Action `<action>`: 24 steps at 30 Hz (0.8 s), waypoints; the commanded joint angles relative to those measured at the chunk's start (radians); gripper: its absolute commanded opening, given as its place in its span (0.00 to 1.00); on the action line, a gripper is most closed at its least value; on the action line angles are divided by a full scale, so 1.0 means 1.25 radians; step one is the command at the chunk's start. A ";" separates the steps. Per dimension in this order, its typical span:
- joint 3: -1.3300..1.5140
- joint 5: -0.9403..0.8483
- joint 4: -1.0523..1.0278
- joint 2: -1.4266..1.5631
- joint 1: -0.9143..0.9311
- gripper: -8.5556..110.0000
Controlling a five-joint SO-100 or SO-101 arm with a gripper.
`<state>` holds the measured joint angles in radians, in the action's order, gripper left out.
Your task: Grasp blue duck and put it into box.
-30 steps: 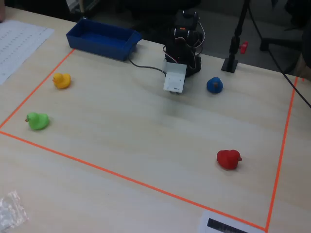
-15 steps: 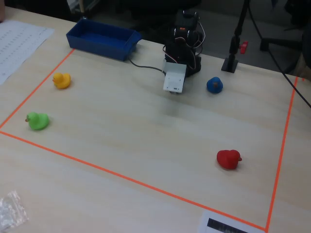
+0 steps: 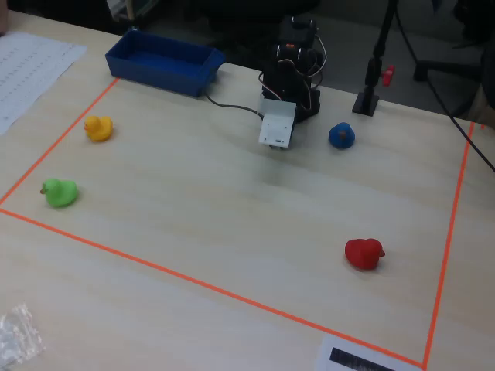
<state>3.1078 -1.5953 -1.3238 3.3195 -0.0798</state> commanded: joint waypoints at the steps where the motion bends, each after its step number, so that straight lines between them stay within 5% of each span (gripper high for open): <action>1: 0.002 0.005 -0.017 -0.007 0.005 0.10; 12: -0.039 0.021 -0.027 -0.025 0.000 0.07; 18: -0.383 0.201 -0.153 -0.272 -0.094 0.07; 24: -0.734 0.340 -0.320 -0.540 -0.266 0.19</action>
<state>2.4912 -1.2257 -1.6521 2.8149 -0.3022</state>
